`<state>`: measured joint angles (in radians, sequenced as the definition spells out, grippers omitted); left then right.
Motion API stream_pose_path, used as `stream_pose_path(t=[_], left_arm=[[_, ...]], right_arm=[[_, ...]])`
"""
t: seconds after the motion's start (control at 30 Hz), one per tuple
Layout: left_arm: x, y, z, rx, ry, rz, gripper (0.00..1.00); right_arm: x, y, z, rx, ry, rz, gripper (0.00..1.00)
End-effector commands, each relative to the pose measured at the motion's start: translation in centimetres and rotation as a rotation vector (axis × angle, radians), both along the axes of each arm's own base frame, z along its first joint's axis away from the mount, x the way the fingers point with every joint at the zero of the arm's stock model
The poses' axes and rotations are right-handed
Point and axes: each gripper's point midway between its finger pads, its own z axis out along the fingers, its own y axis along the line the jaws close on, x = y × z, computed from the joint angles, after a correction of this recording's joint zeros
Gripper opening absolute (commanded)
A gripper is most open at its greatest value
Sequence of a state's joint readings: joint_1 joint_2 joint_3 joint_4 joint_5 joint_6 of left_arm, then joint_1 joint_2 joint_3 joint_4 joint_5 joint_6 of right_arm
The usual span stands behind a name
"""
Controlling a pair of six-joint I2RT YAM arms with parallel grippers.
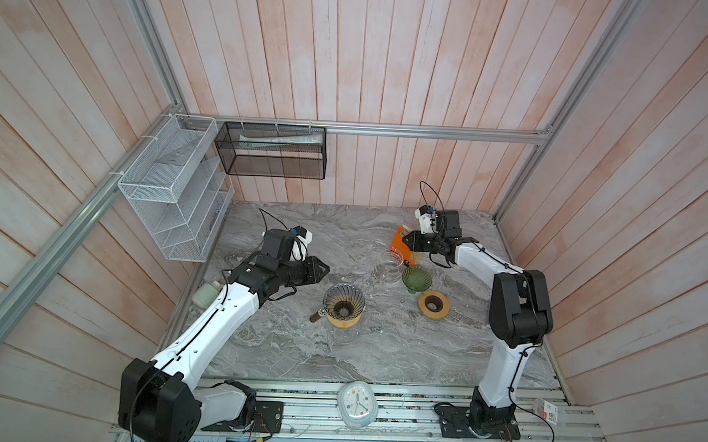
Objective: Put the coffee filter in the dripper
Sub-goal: 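Pinch a tan paper filter with the right gripper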
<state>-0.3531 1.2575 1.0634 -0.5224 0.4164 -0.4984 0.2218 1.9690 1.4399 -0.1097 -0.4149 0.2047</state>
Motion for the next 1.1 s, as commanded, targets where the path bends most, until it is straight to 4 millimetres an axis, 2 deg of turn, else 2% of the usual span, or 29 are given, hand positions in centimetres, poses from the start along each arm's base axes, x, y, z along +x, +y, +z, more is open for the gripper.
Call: stream_pose_path(t=[0.0, 0.7, 1.07], left_arm=[[0.2, -0.1, -0.6, -0.001, -0.002, -0.019, 0.28], [0.1, -0.1, -0.4, -0.008, -0.007, -0.022, 0.28], [-0.1, -0.1, -0.2, -0.011, -0.01, -0.022, 0.28]], right_arm=[[0.5, 0.1, 0.5, -0.018, -0.015, -0.001, 0.18], [-0.4, 0.0, 0.9, -0.014, -0.012, 0.003, 0.17], [-0.8, -0.2, 1.2, -0.015, -0.017, -0.001, 0.21]])
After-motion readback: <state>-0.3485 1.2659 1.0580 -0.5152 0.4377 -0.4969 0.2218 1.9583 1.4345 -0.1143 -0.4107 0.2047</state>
